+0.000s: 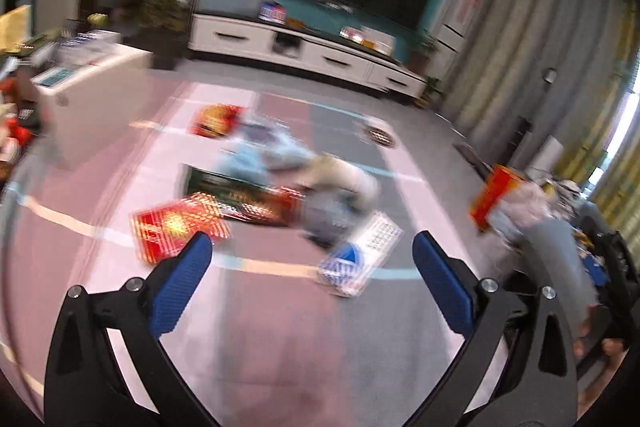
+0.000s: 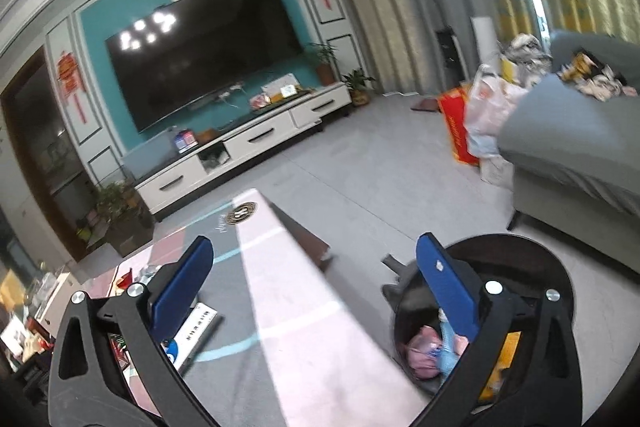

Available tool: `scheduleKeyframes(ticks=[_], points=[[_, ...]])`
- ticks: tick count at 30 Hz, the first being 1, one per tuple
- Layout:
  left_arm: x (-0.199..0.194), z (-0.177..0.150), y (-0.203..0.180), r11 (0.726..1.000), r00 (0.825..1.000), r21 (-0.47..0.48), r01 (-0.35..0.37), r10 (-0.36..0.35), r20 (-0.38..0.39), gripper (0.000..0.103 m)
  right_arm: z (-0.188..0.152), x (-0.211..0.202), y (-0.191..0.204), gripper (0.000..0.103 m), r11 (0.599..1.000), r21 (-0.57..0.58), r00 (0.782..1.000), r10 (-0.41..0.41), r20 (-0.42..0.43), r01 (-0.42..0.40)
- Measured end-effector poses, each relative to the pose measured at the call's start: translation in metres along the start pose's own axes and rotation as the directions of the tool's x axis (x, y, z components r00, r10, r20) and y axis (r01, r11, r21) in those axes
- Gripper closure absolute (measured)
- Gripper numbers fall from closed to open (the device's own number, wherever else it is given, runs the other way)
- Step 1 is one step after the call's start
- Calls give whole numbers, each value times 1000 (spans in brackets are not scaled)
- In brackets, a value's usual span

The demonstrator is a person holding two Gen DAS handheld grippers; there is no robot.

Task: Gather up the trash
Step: 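Move both tools back over the trash on the rug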

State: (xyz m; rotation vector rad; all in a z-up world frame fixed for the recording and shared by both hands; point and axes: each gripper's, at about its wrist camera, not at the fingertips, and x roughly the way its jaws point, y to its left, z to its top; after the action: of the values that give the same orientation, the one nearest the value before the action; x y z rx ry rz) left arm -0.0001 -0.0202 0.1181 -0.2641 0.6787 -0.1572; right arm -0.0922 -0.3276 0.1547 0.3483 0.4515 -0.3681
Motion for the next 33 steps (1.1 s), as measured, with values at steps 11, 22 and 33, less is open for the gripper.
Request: scheduleKeyframes(ticks=[11, 22, 33], points=[[19, -7, 96, 984, 998, -167, -61, 60, -14, 3, -39, 35, 88, 3, 979, -184, 992, 62, -108, -81], [27, -5, 114, 978, 991, -158, -134, 132, -25, 3, -64, 58, 153, 3, 950, -241, 955, 133, -266, -199], [25, -2, 146, 950, 993, -287, -121, 119, -24, 3, -92, 119, 188, 4, 925, -300, 914, 102, -394, -232]])
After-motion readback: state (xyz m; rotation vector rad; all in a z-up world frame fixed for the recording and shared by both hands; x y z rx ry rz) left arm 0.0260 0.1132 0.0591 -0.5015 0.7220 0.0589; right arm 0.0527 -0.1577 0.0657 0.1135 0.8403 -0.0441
